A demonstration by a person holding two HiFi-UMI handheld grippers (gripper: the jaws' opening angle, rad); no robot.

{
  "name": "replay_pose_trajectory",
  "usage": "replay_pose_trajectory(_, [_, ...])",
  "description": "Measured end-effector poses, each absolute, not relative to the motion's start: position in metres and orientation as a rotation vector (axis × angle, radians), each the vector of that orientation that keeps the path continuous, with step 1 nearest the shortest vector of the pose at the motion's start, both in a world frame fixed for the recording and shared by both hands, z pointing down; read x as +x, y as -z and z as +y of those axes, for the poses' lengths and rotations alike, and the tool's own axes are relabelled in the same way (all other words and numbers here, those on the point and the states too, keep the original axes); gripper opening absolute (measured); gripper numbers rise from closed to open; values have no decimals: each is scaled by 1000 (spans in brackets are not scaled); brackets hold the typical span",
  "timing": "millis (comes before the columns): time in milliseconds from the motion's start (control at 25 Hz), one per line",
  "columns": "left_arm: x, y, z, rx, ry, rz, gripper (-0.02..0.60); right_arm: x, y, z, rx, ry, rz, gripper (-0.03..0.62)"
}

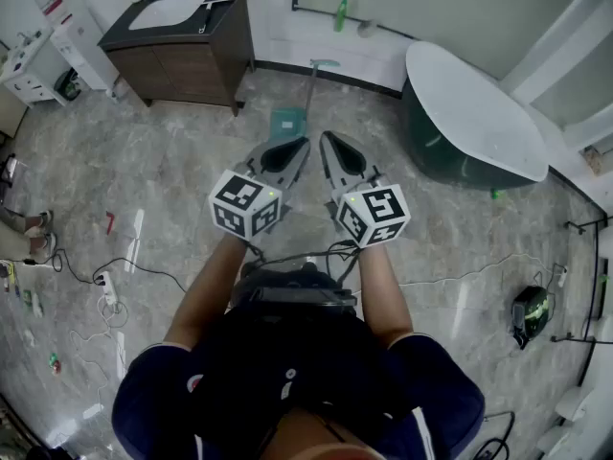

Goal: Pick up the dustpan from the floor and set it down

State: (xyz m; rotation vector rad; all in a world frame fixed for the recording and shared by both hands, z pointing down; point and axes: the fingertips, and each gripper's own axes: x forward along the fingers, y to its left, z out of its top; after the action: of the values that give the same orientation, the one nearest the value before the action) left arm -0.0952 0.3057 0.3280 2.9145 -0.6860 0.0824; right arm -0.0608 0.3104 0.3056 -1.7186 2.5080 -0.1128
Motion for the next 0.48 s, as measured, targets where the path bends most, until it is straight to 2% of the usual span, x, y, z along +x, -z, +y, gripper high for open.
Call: replay_pose_trajectory(480, [-81, -330, 308, 2915, -97, -693, 12, -51, -308, 313, -1681, 136, 2507, 6])
